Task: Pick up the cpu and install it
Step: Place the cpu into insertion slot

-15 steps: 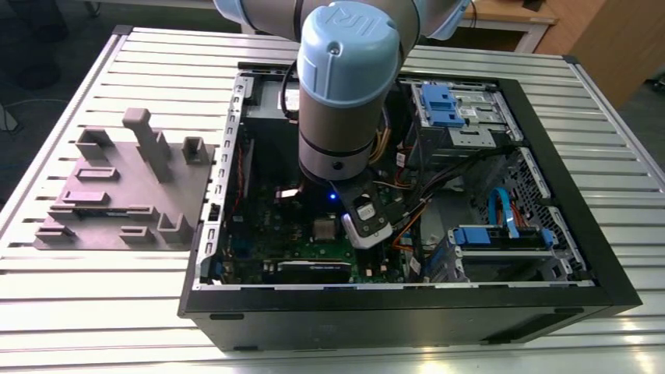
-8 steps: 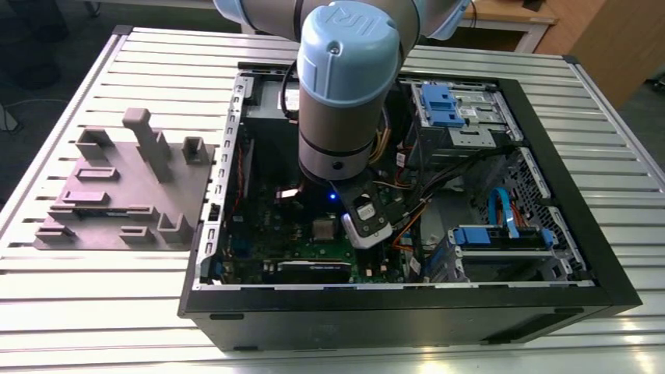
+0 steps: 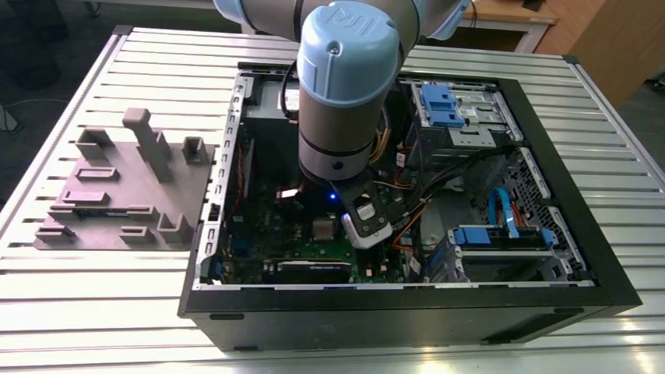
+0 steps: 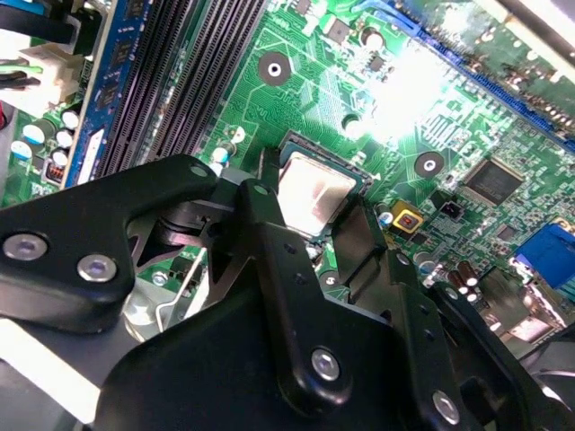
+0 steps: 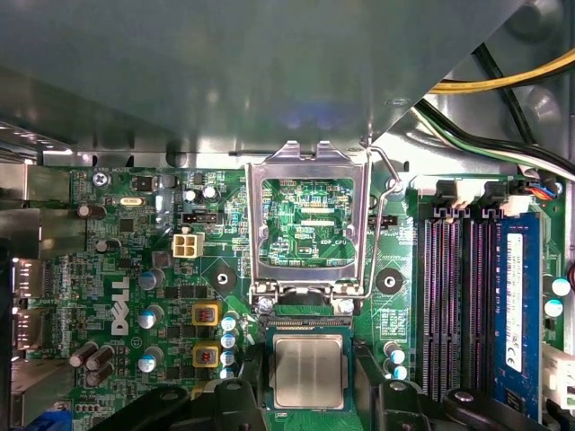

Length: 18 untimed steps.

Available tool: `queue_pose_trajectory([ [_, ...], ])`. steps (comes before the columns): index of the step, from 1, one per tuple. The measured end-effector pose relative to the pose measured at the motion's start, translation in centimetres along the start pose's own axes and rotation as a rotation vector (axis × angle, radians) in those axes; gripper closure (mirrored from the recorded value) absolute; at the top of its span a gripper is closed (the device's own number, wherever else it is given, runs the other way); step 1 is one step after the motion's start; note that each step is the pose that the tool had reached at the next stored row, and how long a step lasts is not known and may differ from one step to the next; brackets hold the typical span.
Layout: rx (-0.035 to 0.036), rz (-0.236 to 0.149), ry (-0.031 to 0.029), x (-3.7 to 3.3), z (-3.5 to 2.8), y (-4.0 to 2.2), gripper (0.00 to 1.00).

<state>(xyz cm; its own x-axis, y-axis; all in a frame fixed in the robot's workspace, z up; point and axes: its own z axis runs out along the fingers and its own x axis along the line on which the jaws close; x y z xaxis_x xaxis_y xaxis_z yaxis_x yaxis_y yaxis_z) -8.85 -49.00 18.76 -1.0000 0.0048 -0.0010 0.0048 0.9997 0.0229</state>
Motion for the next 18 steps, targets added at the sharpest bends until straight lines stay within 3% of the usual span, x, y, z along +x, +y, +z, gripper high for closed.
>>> queue_pose_trajectory([
  [18,-0.0001,0.0,0.006,-0.1,-0.32,0.02,0.54],
])
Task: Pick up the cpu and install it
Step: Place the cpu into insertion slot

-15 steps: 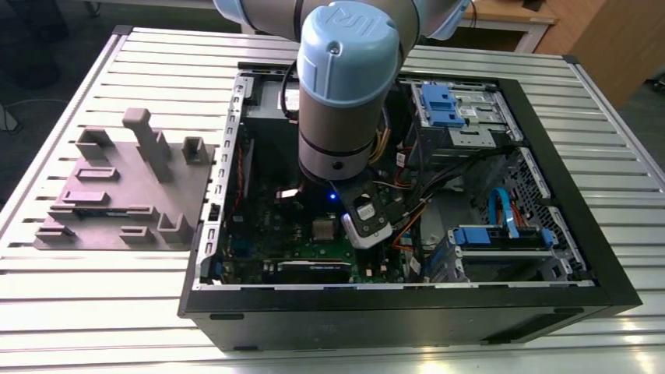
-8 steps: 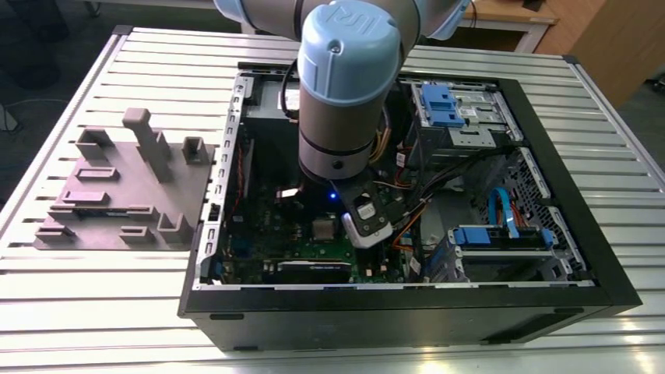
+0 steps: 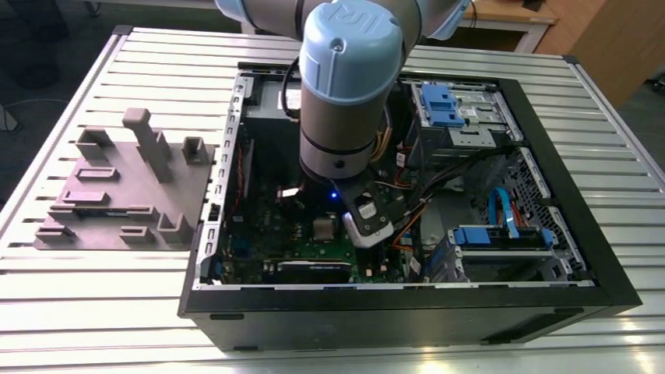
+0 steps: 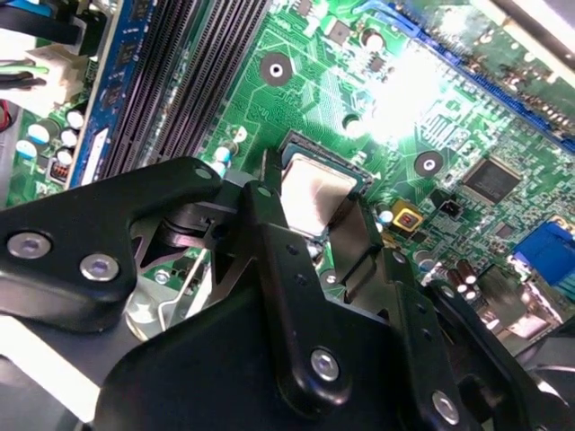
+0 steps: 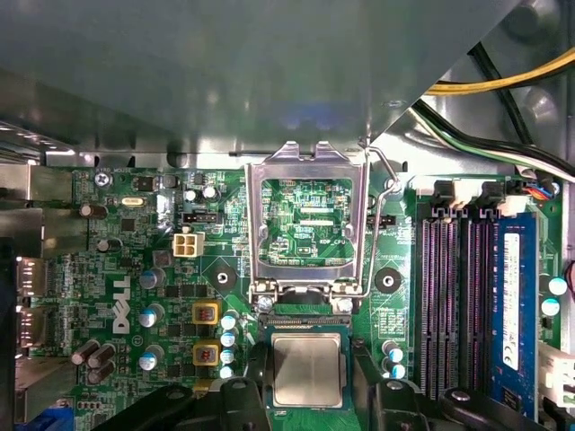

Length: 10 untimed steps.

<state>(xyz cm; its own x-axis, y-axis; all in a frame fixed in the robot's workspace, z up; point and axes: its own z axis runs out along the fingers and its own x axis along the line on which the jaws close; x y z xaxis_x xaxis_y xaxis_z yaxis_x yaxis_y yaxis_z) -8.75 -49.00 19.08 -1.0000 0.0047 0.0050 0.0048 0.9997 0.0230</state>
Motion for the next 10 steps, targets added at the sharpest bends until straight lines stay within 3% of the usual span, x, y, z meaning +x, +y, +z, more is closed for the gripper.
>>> queue_pose_trajectory([
  [5,-0.0001,0.0,0.0077,-0.11,-0.4,0.01,0.54],
  [10,0.0002,0.001,0.0086,-0.19,-0.4,0.0,0.58],
])
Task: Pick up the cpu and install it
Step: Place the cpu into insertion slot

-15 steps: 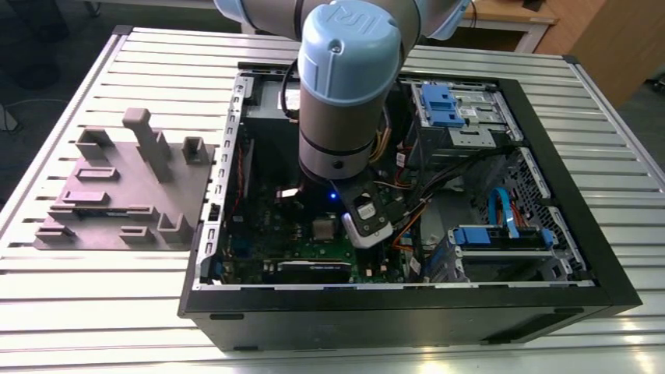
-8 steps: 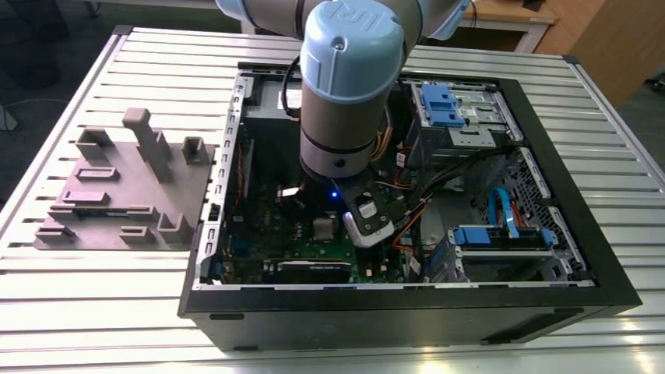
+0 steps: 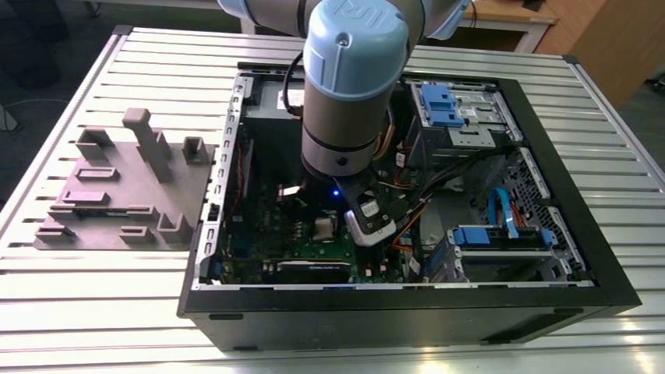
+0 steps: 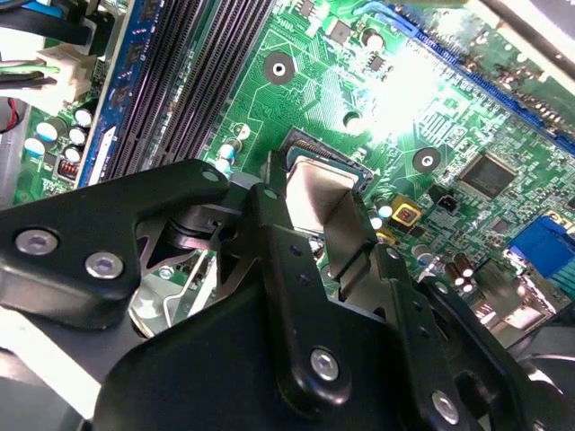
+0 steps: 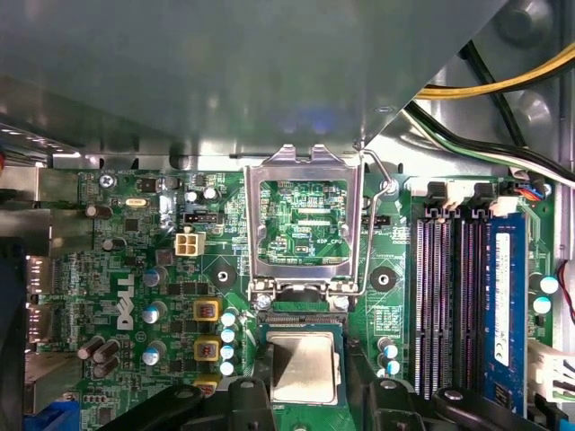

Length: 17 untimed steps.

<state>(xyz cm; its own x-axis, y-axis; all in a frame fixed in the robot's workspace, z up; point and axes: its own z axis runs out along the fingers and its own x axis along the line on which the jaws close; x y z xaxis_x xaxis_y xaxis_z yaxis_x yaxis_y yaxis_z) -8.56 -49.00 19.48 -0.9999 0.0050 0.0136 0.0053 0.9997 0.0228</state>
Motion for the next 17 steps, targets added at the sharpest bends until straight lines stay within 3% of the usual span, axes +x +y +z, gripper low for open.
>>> queue_pose_trajectory([
  [8,-0.0003,0.0,-0.0001,-0.07,0.16,0.0,0.57],
  [9,-0.0001,0.0,-0.0001,-0.08,0.18,0.0,0.51],
  [17,-0.0003,0.0,-0.0001,-0.1,0.09,-0.01,0.51],
])
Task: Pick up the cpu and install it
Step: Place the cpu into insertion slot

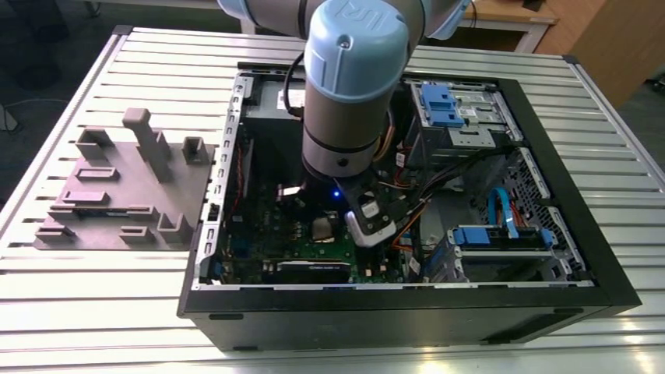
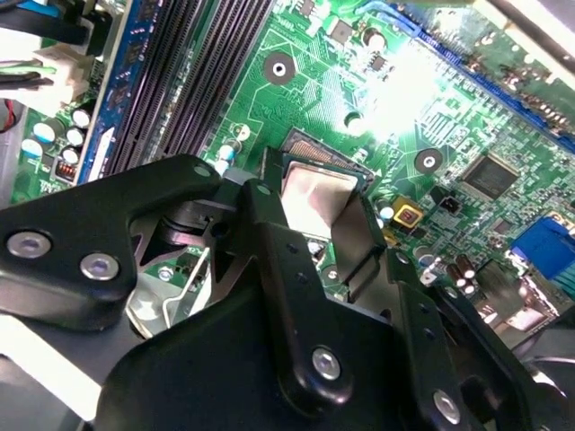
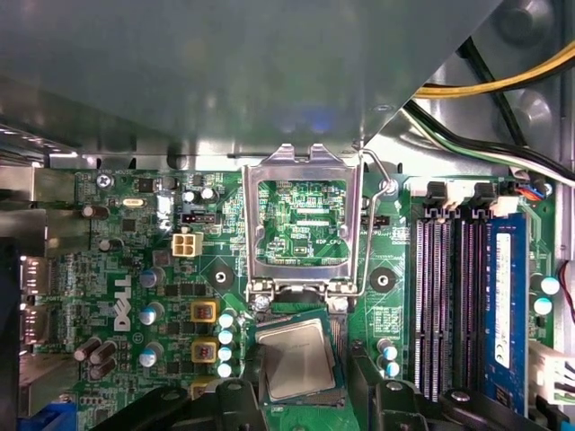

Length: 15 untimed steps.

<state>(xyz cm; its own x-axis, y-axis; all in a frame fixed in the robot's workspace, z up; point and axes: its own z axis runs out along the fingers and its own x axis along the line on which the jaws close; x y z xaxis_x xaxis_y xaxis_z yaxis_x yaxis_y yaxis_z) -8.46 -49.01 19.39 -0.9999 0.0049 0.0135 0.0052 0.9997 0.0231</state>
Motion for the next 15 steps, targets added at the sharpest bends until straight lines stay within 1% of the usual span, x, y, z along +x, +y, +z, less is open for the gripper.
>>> queue_pose_trajectory([
  [3,-0.0001,0.0,0.0006,0.0,-0.22,0.01,0.51],
  [8,0.0001,-0.001,0.0008,0.0,-0.27,-0.01,0.51],
  [15,0.0003,-0.021,0.0013,0.01,-0.27,-0.19,0.51],
])
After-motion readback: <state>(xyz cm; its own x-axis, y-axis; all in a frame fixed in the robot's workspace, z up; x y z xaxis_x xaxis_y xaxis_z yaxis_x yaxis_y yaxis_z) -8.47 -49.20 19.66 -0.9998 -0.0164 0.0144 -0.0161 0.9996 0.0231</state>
